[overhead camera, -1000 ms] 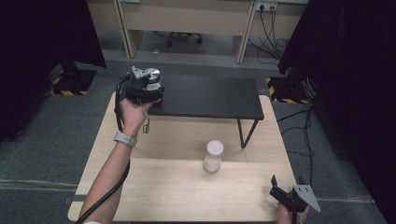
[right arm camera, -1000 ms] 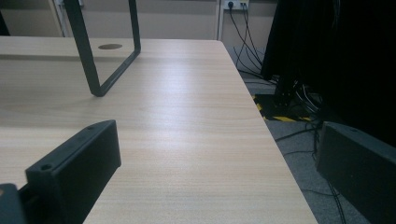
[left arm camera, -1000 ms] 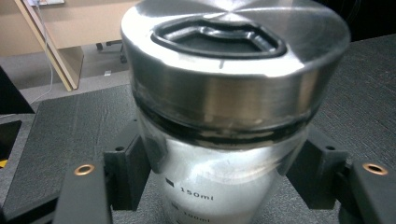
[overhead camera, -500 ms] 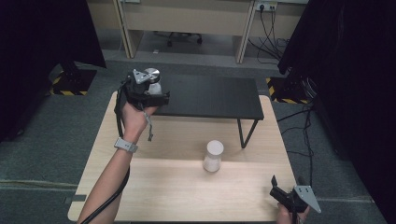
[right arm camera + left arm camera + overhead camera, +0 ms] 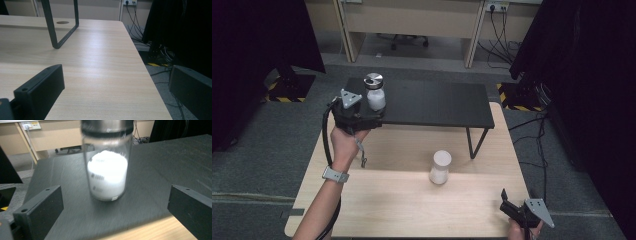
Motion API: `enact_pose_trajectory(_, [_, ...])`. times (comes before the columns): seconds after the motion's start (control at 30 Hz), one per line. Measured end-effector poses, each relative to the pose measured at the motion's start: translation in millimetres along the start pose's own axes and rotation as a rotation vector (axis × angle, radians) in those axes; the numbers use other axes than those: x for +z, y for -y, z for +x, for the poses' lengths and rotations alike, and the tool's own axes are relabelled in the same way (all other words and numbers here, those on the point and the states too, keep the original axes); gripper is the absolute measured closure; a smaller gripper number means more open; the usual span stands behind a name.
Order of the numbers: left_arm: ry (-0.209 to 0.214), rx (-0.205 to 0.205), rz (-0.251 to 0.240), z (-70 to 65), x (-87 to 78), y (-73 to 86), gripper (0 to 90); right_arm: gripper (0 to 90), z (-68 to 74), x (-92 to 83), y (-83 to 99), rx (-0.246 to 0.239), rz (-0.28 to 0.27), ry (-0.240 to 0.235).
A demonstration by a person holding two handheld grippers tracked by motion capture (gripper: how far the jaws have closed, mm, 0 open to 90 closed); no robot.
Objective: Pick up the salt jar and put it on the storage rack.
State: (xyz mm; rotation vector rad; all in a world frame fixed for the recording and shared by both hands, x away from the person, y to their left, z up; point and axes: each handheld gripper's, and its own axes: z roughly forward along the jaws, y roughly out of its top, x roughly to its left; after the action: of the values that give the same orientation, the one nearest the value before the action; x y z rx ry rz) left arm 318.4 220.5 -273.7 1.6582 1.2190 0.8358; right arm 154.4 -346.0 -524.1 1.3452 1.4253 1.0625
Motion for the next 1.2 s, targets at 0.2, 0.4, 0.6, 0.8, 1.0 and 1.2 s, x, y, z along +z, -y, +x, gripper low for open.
enact_pose_trajectory(0.2, [-0.039, 0.012, -0.008, -1.4, -20.1, 22.5, 0.0, 0.3, -0.8, -0.1, -0.1, -0.002, 0.002, -0.006])
enact_pose_trajectory(0.4, [-0.047, -0.014, 0.012, 4.3, -32.5, 45.1, 0.0, 0.3, -1.6, -0.4, 0.5, -0.006, -0.001, -0.011])
enact_pose_trajectory(0.6, [-0.038, -0.023, 0.037, 12.6, -41.3, 69.0, 0.0, 0.3, -2.5, -1.1, 1.4, 0.011, -0.008, -0.008])
enact_pose_trajectory(0.8, [-0.049, -0.045, 0.057, 17.9, -46.9, 90.9, 0.0, 0.3, -2.9, -1.5, 2.8, 0.008, -0.017, -0.011])
enact_pose_trajectory(1.0, [-0.058, -0.062, 0.077, 22.1, -49.0, 111.8, 0.0, 0.3, -3.2, -1.5, 2.9, -0.001, -0.017, -0.015])
enact_pose_trajectory(1.2, [-0.076, -0.068, 0.081, 26.5, -50.9, 126.8, 0.0, 0.3, -3.7, -1.5, 2.5, -0.007, -0.014, -0.019])
